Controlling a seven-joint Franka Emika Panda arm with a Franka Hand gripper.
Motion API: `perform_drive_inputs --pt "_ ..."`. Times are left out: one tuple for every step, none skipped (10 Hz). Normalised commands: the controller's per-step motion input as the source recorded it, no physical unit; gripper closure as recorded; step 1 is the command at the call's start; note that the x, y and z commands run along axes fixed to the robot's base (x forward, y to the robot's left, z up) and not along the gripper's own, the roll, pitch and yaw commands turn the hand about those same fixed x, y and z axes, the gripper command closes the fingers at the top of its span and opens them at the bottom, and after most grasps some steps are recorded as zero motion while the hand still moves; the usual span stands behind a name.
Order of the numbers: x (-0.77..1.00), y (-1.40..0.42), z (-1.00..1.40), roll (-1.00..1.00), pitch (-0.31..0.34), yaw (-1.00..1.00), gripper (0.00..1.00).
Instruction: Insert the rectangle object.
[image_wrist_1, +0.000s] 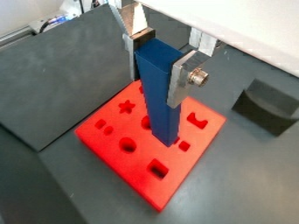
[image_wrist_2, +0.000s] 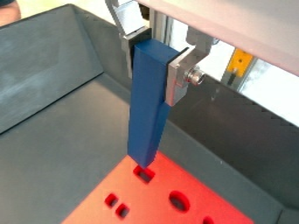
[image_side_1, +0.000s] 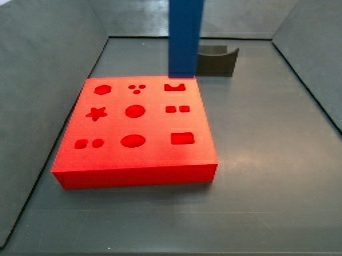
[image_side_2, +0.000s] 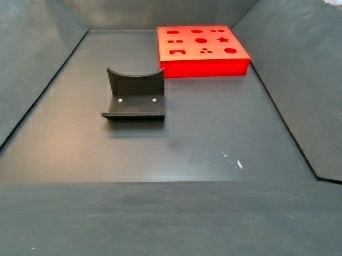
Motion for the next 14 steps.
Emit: perform_drive_inputs --pt "0.43 -1.00 -0.03 -0.06 0.101 0.00 1.00" --pt "0.38 -0.98 -0.07 -0.10 0.116 0.00 1.00" --pt "0.49 -0.78 -0.09 -0.23 0.126 0.00 1.00" --pt "0.74 -0.40 -0.16 -0.36 0.189 0.16 1.00" --pt "0.67 -0.34 -0.27 -0.32 0.181 0.27 1.00" --pt "0.48 -0.17 -0.55 -0.22 0.173 0.51 1.00" --pt "0.10 0.00 -0.78 -0.08 0.077 0.77 1.00" --pt "-0.06 0.23 -0.88 -0.03 0.000 0.80 1.00" --pt "0.00 0.00 -0.08 0.00 0.004 0.24 1.00" --pt "0.00 0.00 -0.02 0.00 -0.001 0.03 1.00" --pt "-0.12 0.66 -0.31 0.02 -0.010 0.10 1.00" --pt "-0.09 0.95 -0.34 0.03 0.000 0.08 1.00" --pt "-0.07 0.91 -0.29 0.08 0.000 0.03 1.00" --pt "0.00 0.73 -0.25 0.08 0.000 0.00 1.00"
